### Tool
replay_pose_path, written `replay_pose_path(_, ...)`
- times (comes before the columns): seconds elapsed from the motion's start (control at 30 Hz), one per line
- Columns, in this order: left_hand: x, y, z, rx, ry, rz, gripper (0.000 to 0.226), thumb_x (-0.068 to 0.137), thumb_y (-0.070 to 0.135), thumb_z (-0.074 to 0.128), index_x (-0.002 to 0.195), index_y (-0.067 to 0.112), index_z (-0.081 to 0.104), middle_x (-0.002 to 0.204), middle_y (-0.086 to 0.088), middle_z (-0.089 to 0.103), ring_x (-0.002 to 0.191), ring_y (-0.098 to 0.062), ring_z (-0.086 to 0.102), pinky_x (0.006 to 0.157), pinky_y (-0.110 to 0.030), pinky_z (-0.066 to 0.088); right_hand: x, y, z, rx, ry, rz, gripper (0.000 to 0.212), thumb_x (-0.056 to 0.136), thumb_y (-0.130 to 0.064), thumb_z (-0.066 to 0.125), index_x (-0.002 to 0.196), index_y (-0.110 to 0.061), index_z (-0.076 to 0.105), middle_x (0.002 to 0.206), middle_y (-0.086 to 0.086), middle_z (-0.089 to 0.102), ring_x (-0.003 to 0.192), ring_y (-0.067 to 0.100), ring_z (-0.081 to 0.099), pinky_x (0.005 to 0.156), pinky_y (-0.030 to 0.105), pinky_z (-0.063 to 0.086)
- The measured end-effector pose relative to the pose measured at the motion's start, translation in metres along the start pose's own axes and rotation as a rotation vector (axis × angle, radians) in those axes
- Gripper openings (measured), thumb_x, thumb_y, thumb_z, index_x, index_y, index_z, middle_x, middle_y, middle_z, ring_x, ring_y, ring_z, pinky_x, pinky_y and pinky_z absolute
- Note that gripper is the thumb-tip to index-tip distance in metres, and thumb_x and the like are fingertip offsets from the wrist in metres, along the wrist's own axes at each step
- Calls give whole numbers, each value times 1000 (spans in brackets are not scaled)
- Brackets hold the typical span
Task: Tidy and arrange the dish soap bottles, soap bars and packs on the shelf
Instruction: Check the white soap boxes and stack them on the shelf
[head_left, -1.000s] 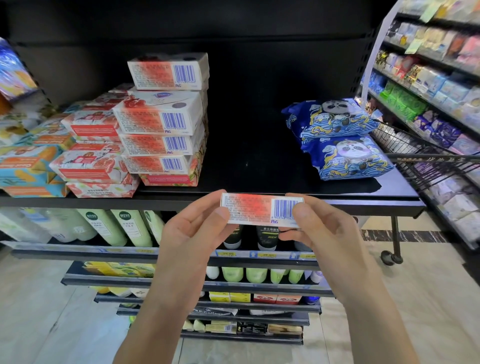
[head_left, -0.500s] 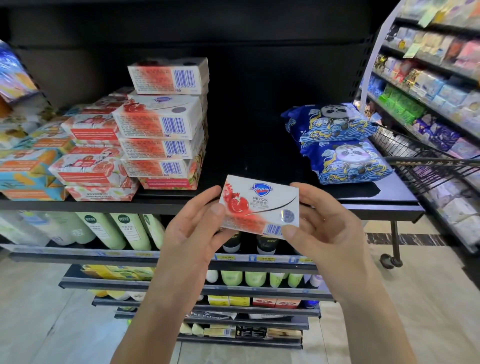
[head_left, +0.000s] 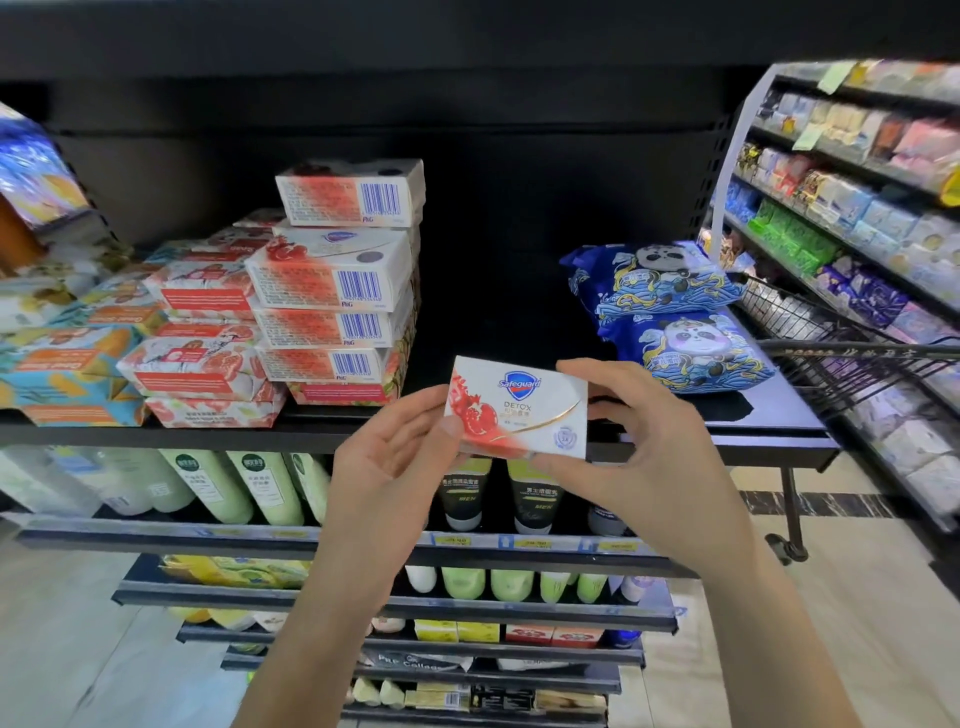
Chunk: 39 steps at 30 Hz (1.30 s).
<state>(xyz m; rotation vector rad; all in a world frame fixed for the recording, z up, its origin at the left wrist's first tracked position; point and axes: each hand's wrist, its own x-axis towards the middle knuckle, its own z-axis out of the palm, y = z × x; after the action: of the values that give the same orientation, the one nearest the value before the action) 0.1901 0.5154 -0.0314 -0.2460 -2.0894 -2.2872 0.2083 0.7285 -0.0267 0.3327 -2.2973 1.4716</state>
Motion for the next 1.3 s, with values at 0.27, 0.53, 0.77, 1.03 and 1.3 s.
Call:
replay_pose_path(0.27, 15, -30, -11, 816, -7, 357, 53, 90, 55, 59, 138, 33, 61, 138, 27, 52, 132, 14, 39, 110, -2, 21, 58, -16, -6, -166, 44, 103, 54, 75, -31, 89, 122, -33, 61, 116, -12, 66, 104, 3, 65, 95, 29, 55)
replay_pose_path(0.53, 32, -62, -11, 896, 35, 583, 36, 95, 32, 68, 128, 18, 71, 133, 13, 62, 130, 7, 38, 116, -8, 12, 147, 10, 29, -530, 23, 173, 43, 86, -19, 81, 122, -7, 60, 120, 14, 65, 107, 30, 61, 77, 30, 42)
replay_pose_path(0.77, 34, -68, -12, 882, 42, 621, 40, 96, 41, 64, 130, 20, 69, 134, 15, 60, 132, 1, 44, 118, -12, 16, 181, 36, 43, -471, -29, 351, 40, 94, -7, 69, 130, 1, 52, 129, 21, 62, 117, 36, 61, 82, 29, 44)
replay_pose_path(1.03, 36, -75, -14, 852, 67, 653, 37, 95, 37, 67, 130, 23, 68, 135, 19, 58, 134, 10, 38, 118, -13, 17, 173, 14, 38, -373, 49, 216, 46, 95, -9, 68, 138, -2, 55, 138, 16, 59, 128, 31, 57, 96, 27, 46)
replay_pose_path(1.3, 34, -67, -11, 829, 59, 571, 37, 94, 36, 68, 131, 29, 67, 133, 28, 55, 134, 19, 31, 116, -9, 14, 179, -71, 46, 40, -56, 57, 84, 81, -40, 85, 153, -21, 46, 149, -9, 53, 127, 4, 55, 92, 13, 48)
